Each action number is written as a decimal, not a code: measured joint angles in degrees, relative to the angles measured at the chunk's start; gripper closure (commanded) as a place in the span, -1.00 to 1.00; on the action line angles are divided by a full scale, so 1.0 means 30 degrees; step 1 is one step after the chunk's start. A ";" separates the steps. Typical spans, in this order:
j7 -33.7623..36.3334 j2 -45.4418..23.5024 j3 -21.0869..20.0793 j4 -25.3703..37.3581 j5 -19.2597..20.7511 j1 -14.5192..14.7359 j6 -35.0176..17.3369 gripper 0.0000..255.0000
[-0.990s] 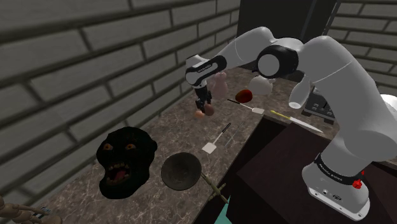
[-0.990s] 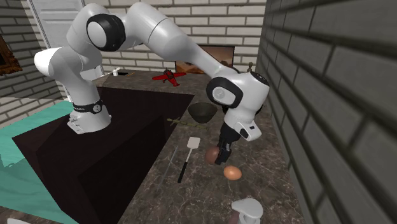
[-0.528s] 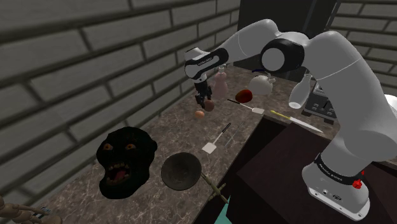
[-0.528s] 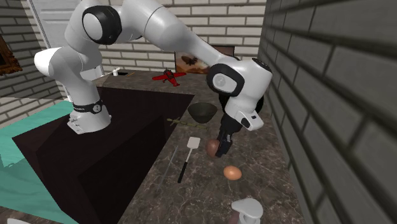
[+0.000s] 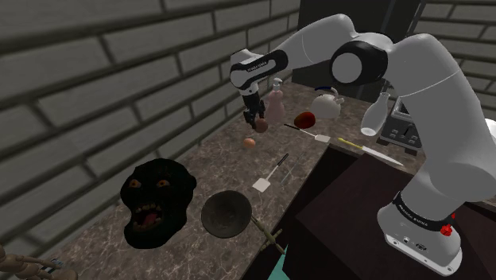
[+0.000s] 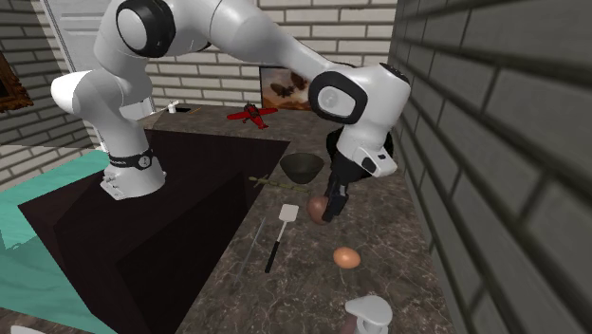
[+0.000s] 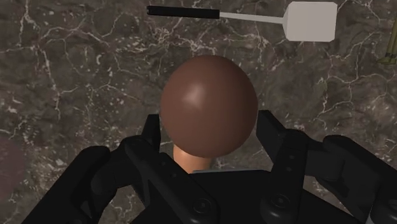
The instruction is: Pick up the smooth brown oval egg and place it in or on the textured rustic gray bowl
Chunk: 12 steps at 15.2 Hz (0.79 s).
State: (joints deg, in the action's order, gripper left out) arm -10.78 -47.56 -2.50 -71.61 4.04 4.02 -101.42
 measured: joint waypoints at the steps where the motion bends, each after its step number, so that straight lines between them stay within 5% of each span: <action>1: 0.0021 0.0112 -0.0008 0.0040 -0.0007 0.0019 0.0149 1.00; 12: 0.2933 0.3244 -0.0953 -0.4913 -0.0435 0.2105 -0.1588 1.00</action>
State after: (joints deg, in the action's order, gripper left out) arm -1.98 -37.83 -5.36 -86.35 2.73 10.33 -106.19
